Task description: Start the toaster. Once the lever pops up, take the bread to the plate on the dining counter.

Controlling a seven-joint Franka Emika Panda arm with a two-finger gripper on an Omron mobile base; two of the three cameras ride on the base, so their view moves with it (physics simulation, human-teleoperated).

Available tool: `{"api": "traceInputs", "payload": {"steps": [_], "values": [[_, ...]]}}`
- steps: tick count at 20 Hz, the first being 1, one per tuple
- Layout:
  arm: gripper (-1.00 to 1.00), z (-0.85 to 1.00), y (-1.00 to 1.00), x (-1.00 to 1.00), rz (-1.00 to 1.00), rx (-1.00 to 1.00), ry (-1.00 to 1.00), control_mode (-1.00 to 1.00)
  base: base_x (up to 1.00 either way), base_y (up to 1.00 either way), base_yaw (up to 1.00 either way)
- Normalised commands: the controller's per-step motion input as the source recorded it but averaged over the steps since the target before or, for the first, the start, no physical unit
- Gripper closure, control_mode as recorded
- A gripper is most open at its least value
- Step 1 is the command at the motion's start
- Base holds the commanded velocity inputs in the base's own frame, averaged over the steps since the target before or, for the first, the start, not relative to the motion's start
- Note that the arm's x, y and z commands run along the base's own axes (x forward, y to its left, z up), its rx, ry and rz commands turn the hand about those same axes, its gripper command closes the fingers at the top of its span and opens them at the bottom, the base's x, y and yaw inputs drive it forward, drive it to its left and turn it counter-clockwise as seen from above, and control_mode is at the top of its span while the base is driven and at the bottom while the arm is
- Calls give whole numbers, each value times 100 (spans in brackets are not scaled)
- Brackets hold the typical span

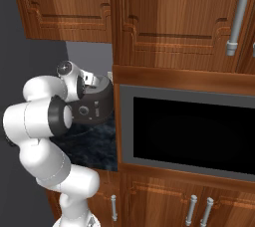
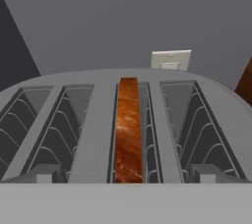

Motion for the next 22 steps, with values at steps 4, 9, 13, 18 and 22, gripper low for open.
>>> {"api": "traceInputs", "payload": {"steps": [4, 9, 13, 18, 22], "values": [[-100, 0, 0, 5, 0, 0, 2, -100, 0, 0, 0], [-100, -4, 0, 1, 0, 0, 1, -100, 0, 0, 0], [-100, -7, 0, 0, 0, 0, 1, -100, 0, 0, 0], [-100, -7, 0, 0, 0, 0, 0, -100, 0, 0, 0], [-100, -1, 0, 0, 0, 0, 0, -100, 0, 0, 0]]}}
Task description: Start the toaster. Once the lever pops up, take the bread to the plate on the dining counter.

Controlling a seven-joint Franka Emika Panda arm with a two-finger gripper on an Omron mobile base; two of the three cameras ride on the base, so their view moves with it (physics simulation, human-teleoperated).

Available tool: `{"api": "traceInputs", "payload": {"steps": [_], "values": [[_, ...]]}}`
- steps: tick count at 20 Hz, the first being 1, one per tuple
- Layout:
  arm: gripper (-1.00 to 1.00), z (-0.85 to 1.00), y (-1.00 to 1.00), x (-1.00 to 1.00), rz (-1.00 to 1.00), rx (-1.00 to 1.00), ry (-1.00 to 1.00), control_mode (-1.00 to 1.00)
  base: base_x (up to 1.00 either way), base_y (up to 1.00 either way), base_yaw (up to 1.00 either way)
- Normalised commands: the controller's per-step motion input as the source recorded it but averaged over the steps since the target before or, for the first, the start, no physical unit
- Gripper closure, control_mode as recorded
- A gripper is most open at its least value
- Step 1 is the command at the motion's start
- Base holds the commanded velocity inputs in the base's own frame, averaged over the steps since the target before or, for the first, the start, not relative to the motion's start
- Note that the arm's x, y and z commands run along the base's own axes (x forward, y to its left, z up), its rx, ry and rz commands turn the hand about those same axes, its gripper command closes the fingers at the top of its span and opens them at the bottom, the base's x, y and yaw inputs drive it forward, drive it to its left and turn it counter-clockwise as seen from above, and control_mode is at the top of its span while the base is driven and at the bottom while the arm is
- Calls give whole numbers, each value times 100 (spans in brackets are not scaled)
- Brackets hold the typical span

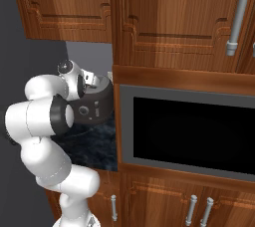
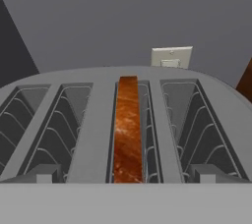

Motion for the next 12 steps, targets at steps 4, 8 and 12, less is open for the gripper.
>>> {"api": "traceInputs", "payload": {"steps": [4, 8, 12], "values": [[100, 0, 0, 0, 0, 0, 0, -100, 0, 0, 0], [100, 0, 0, 0, 0, 0, 0, -100, 0, 0, 0], [100, 0, 0, 0, 0, 0, 0, -100, 0, 0, 0]]}}
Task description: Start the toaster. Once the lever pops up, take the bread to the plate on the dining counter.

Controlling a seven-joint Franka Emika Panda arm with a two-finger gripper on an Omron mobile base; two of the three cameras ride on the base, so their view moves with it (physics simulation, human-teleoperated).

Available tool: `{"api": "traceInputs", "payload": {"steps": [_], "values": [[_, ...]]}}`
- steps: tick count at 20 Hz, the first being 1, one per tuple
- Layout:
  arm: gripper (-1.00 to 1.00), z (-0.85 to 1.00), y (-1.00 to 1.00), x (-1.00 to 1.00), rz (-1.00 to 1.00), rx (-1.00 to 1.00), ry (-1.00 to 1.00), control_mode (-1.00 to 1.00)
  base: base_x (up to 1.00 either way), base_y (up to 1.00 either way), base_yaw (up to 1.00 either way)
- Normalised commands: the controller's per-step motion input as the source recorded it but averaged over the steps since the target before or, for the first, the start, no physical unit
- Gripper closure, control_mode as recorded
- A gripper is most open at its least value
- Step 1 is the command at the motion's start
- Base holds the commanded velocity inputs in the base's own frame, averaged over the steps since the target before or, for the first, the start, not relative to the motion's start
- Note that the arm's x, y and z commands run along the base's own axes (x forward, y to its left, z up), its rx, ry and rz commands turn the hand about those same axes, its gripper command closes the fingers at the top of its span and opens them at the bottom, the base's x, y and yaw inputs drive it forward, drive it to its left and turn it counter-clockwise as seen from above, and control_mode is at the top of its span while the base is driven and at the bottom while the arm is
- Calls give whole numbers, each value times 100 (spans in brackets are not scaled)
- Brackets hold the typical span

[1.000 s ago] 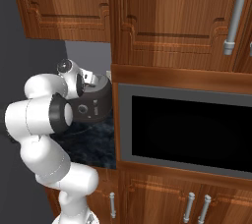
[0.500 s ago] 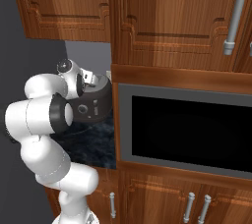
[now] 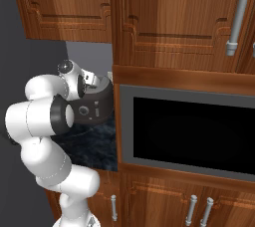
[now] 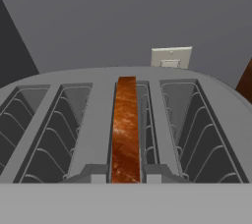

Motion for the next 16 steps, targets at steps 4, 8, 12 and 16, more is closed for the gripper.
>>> {"api": "traceInputs", "payload": {"steps": [4, 8, 12, 16], "values": [[100, 0, 0, 0, 0, 0, 0, -100, 0, 0, 0], [100, 0, 0, 0, 0, 0, 0, -100, 0, 0, 0], [100, 0, 0, 0, 0, 0, 0, -100, 0, 0, 0], [100, 0, 0, 0, 0, 0, 0, -100, 0, 0, 0]]}}
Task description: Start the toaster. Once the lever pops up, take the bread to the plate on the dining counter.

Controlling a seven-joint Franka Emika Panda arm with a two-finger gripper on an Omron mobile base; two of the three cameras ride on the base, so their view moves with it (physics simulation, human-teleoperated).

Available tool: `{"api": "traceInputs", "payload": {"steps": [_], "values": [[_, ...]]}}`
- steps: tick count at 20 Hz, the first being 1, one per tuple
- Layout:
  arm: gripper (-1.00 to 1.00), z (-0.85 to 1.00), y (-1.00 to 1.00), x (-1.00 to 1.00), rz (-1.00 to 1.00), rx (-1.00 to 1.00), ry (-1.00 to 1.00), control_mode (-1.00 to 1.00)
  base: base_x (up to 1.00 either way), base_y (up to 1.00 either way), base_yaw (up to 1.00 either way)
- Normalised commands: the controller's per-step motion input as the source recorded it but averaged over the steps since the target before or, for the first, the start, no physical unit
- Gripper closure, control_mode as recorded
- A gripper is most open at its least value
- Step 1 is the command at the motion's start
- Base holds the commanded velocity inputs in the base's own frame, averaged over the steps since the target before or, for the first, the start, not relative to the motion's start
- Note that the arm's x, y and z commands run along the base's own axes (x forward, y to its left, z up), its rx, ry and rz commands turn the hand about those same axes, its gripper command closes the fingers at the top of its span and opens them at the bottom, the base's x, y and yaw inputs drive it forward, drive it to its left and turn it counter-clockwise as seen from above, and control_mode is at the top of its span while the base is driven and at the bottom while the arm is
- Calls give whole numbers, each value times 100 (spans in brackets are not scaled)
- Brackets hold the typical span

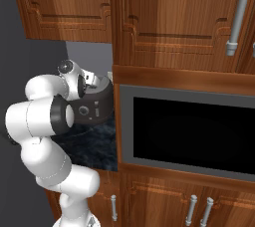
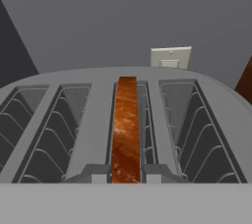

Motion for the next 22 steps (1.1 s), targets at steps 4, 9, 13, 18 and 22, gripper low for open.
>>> {"api": "traceInputs", "payload": {"steps": [4, 9, 13, 18, 22], "values": [[100, 0, 0, 0, 0, 0, 0, -100, 0, 0, 0], [100, 0, 0, 0, 0, 0, 0, -100, 0, 0, 0], [100, 0, 0, 0, 0, 0, 0, -100, 0, 0, 0], [100, 8, 0, -3, 0, 0, -2, -100, 0, 0, 0], [100, 23, 0, -5, 0, 0, -11, -100, 0, 0, 0]]}}
